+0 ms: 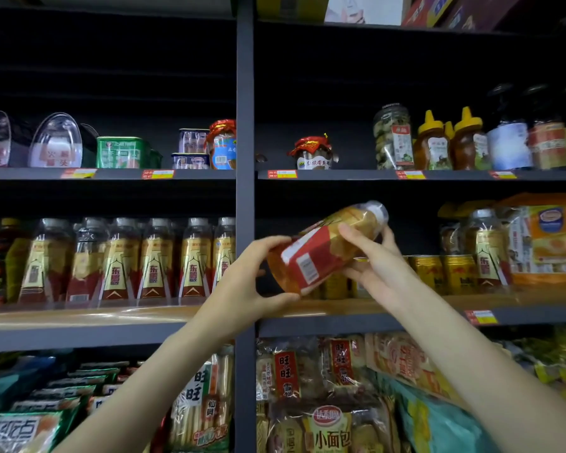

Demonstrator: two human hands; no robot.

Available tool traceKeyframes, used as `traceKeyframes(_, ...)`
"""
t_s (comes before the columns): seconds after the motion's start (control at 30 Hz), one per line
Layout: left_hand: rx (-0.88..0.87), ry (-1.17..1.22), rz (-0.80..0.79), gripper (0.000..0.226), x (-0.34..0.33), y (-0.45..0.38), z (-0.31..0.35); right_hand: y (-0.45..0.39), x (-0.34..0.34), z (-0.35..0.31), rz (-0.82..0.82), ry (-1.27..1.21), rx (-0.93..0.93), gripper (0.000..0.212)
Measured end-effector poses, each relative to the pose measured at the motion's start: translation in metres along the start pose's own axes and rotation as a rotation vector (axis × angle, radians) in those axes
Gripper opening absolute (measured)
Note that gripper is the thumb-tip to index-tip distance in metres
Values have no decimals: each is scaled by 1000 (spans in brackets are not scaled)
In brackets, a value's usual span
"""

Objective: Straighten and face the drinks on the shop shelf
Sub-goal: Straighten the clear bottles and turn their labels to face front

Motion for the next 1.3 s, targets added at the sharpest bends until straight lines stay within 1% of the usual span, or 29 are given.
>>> traceKeyframes(0.03,18,-45,-30,59,-1,3,-6,2,1,-9,13,197,163,103)
traceKeyframes(0.1,53,-109,-16,48,-1,5,-16,12,-3,-19,-15,624,455,114)
traceKeyframes(0.13,67,-116,4,45,-2,5,-19,17,-3,-19,-32,759,542,116)
traceKeyframes(0.2,73,-105,25,42,-8,3,-20,24,2,-18,-29,842,600,115)
traceKeyframes(0.27,61,-87,27,40,-20,-3,-17,27,12,-20,-4,864,613,113)
traceKeyframes(0.4,80,-44,33,37,-52,-17,-12,28,33,-34,106,976,655,112)
traceKeyframes(0.5,65,-39,42,33,-80,-31,-2,25,59,-47,217,1051,701,112)
traceKeyframes(0.6,45,-70,40,33,-112,-50,10,18,91,-64,346,1187,736,108)
traceKeyframes(0.67,33,-76,39,32,-138,-66,17,12,117,-81,414,1214,763,105)
traceKeyframes(0.77,4,-79,28,31,-179,-91,29,1,161,-118,529,1189,794,100)
traceKeyframes(0.87,-4,-160,-2,36,-224,-118,40,-21,206,-160,617,1211,751,97)
traceKeyframes(0.93,27,-252,-44,41,-252,-133,45,-41,235,-181,619,1243,660,97)
traceKeyframes(1.03,100,-330,-96,46,-288,-148,49,-69,270,-194,590,1266,530,97)
traceKeyframes(1.2,194,-407,-221,50,-328,-166,41,-90,294,-187,534,1212,519,99)
traceKeyframes(1.3,215,-463,-208,50,-341,-173,40,-93,299,-178,540,1183,551,96)
Point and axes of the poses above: each hand's wrist, its own y-axis away from the middle knuckle, its own x-axis out of the back of the hand, z = x × y, the point moved 5 cm from there along -y, towards the middle knuckle, and after that the axes turned 4 degrees about -x, right-handed, at the moved point
